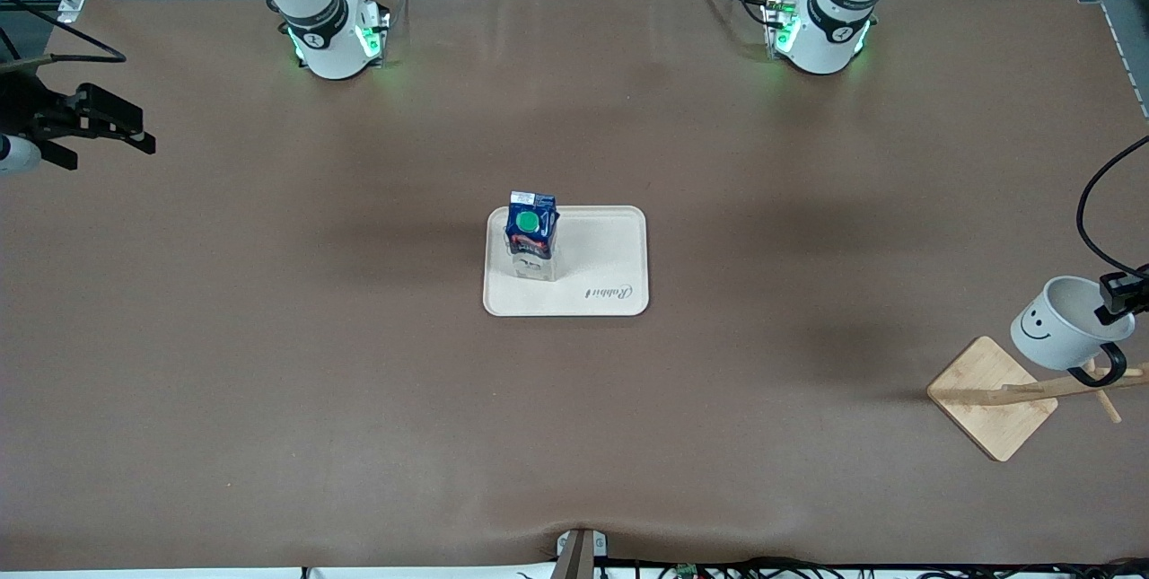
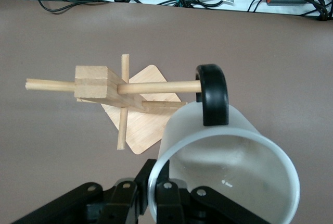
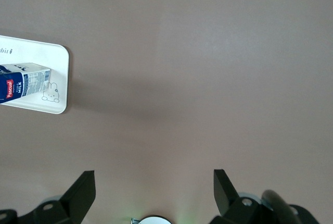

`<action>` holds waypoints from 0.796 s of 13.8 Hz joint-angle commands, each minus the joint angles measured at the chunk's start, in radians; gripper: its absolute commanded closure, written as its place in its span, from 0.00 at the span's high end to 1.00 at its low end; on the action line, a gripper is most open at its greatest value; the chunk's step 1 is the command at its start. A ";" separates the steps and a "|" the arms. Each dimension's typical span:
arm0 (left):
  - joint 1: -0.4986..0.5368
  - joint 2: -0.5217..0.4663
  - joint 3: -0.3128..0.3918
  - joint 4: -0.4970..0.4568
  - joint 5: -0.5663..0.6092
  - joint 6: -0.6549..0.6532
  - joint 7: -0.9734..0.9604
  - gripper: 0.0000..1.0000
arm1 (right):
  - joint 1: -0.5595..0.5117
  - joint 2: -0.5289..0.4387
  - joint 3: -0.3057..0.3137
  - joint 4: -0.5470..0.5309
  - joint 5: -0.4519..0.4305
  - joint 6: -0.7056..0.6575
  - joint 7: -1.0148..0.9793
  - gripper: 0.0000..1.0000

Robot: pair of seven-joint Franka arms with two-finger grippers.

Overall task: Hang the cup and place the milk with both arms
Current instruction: 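Hook the mug handle onto the stand peg and open the left gripper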

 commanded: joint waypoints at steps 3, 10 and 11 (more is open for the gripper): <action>0.032 0.041 -0.009 0.027 -0.036 0.017 0.023 0.00 | -0.021 0.009 0.012 0.016 0.020 -0.008 0.008 1.00; 0.029 0.075 -0.007 0.030 -0.034 0.034 0.035 0.75 | -0.021 0.013 0.012 0.017 0.020 -0.010 0.008 1.00; 0.026 0.076 -0.007 0.043 -0.031 0.034 0.037 1.00 | -0.021 0.013 0.012 0.017 0.020 -0.010 0.008 1.00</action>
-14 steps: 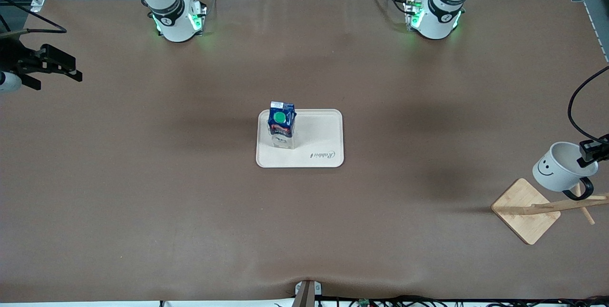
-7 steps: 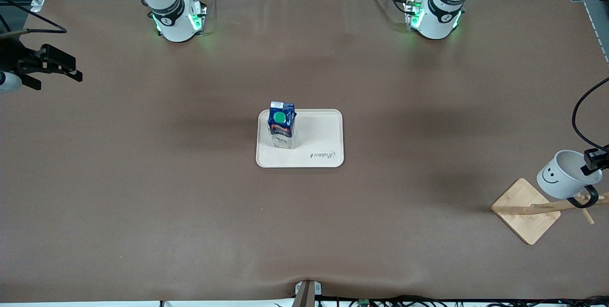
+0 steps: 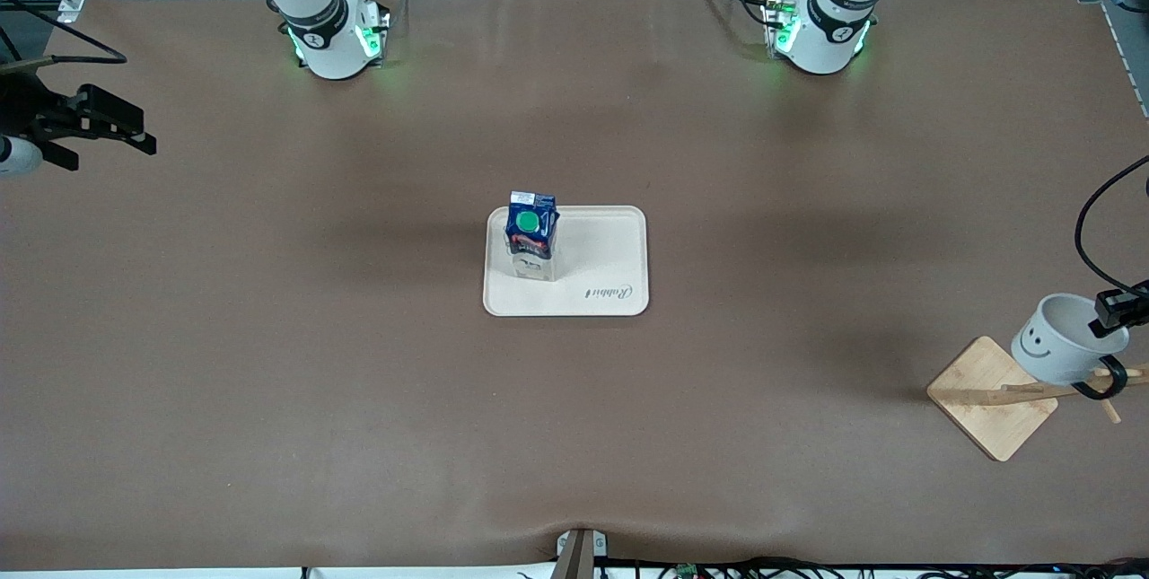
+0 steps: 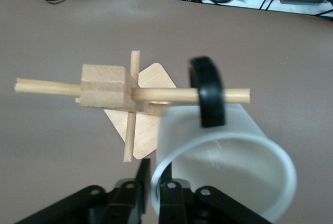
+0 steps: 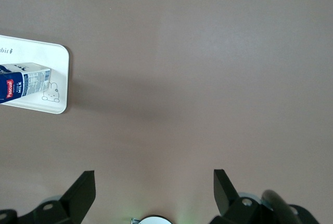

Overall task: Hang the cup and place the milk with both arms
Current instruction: 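Hook the mug handle onto the stand peg and open the left gripper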

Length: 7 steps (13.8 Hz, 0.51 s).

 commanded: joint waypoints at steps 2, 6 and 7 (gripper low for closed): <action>-0.007 0.012 -0.008 0.072 -0.019 -0.001 0.024 1.00 | -0.021 0.011 0.012 0.016 0.019 -0.010 0.008 1.00; -0.025 0.001 -0.022 0.118 -0.019 -0.072 0.011 1.00 | -0.029 0.011 0.012 0.017 0.029 -0.010 0.008 1.00; -0.041 0.001 -0.022 0.138 -0.024 -0.108 0.007 1.00 | -0.029 0.011 0.012 0.017 0.031 -0.010 0.008 1.00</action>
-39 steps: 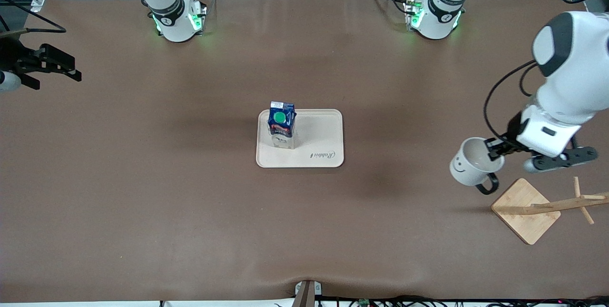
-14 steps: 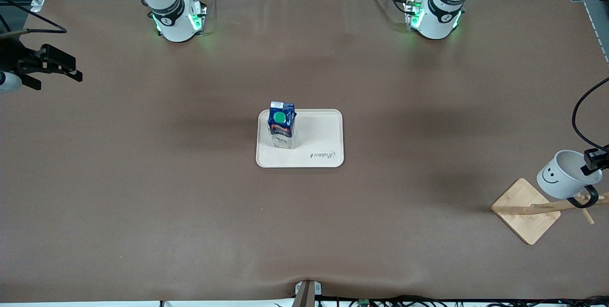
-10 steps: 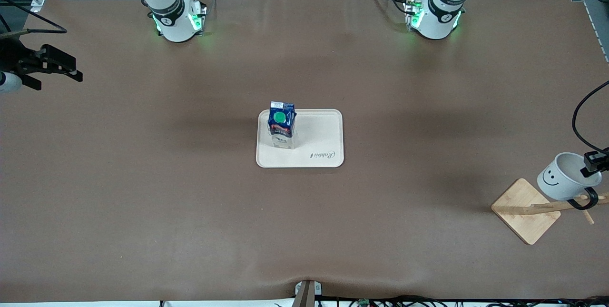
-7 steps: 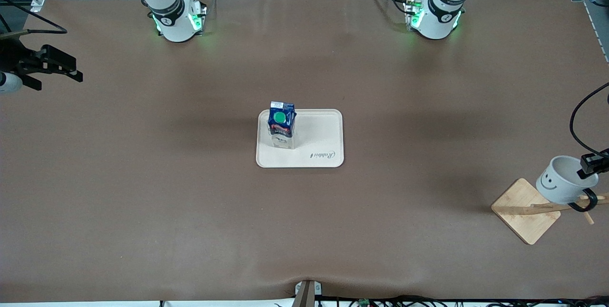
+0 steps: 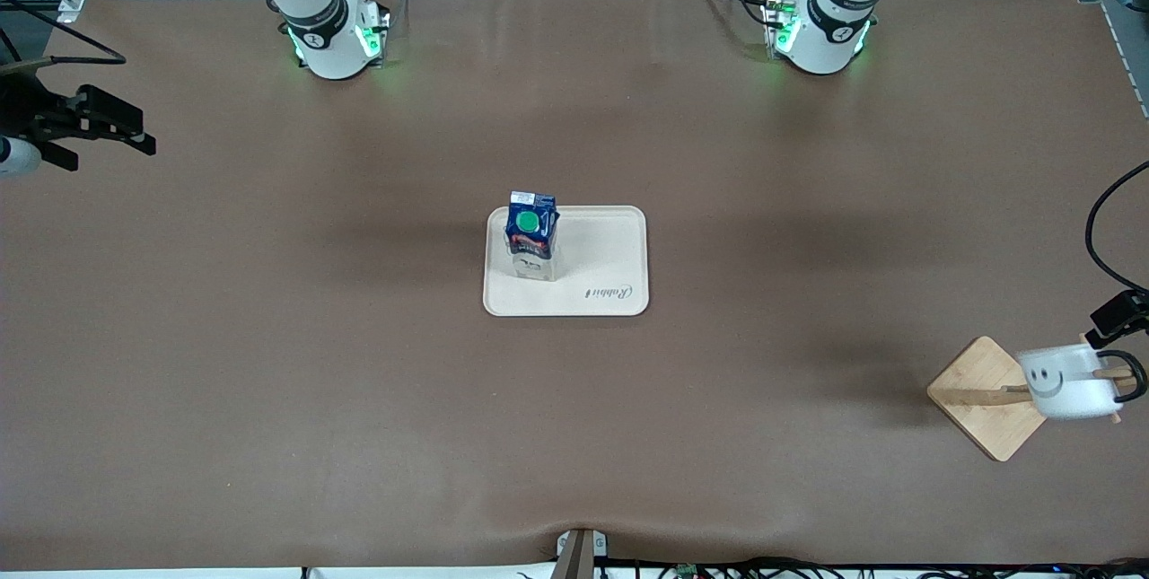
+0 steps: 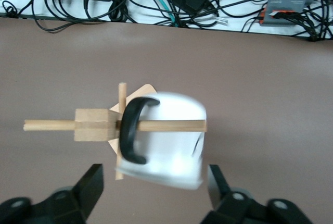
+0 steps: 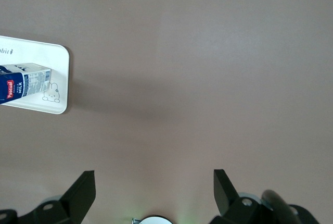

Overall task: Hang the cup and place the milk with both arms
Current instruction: 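Hook the mug handle onto the stand peg and open the left gripper, then raise the left gripper away while the right gripper reaches the milk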

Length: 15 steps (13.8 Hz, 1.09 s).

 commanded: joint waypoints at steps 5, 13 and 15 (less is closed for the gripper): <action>-0.030 -0.087 -0.047 0.050 -0.006 -0.270 -0.122 1.00 | -0.021 0.044 0.012 0.011 0.033 -0.014 0.004 1.00; -0.030 -0.212 -0.151 0.024 0.053 -0.492 -0.175 1.00 | -0.029 0.208 0.019 0.022 0.018 0.072 -0.004 1.00; -0.030 -0.221 -0.157 0.027 0.055 -0.532 -0.167 1.00 | -0.043 0.246 0.012 0.024 0.001 0.076 -0.004 1.00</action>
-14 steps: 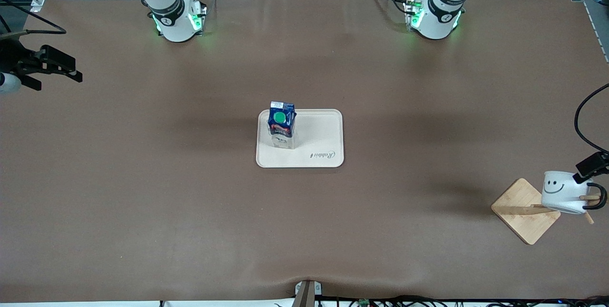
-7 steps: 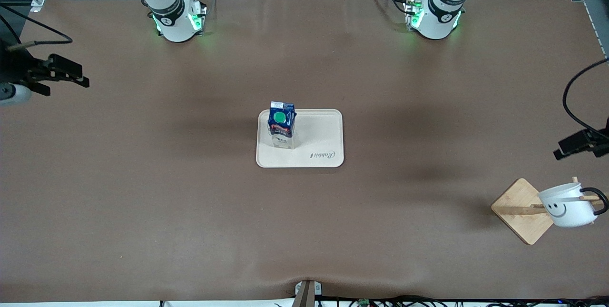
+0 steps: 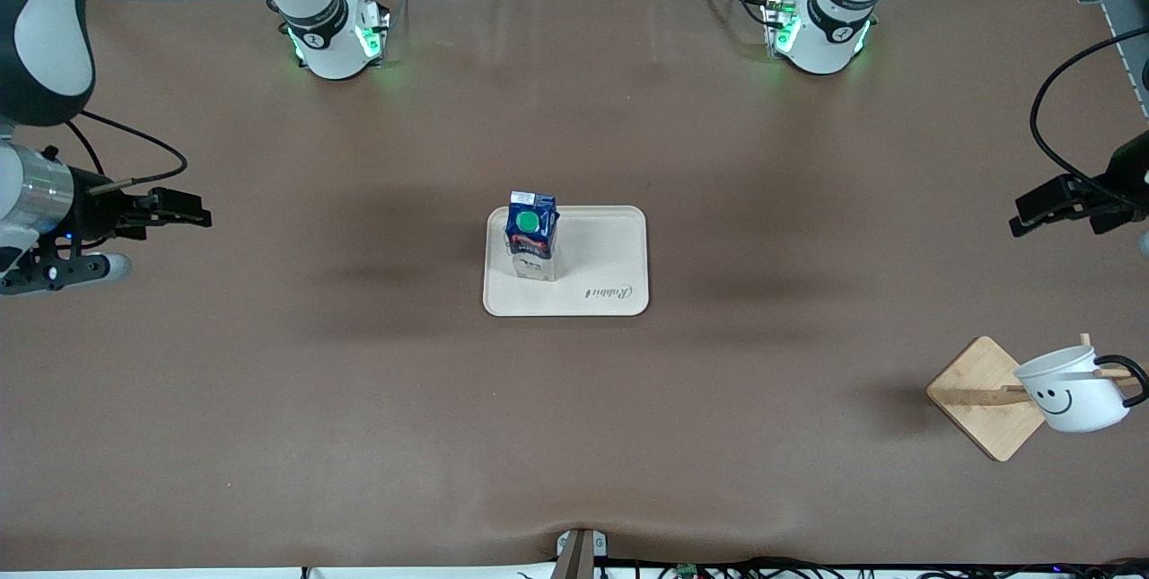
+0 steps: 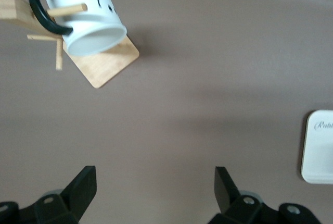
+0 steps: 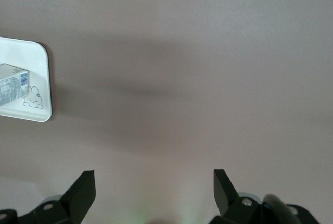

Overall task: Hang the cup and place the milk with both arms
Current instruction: 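Raise the left gripper away while the right gripper reaches the milk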

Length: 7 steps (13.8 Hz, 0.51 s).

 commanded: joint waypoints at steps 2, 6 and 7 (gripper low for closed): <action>0.008 -0.037 -0.010 -0.011 0.021 -0.038 0.009 1.00 | -0.064 0.038 0.010 0.028 -0.002 0.006 0.000 1.00; 0.006 -0.038 -0.008 0.044 0.019 -0.093 0.019 1.00 | -0.050 0.030 0.016 0.017 0.015 -0.006 0.032 1.00; 0.002 -0.051 -0.010 0.042 0.019 -0.093 0.019 1.00 | -0.042 0.027 0.017 0.007 0.053 -0.022 0.085 1.00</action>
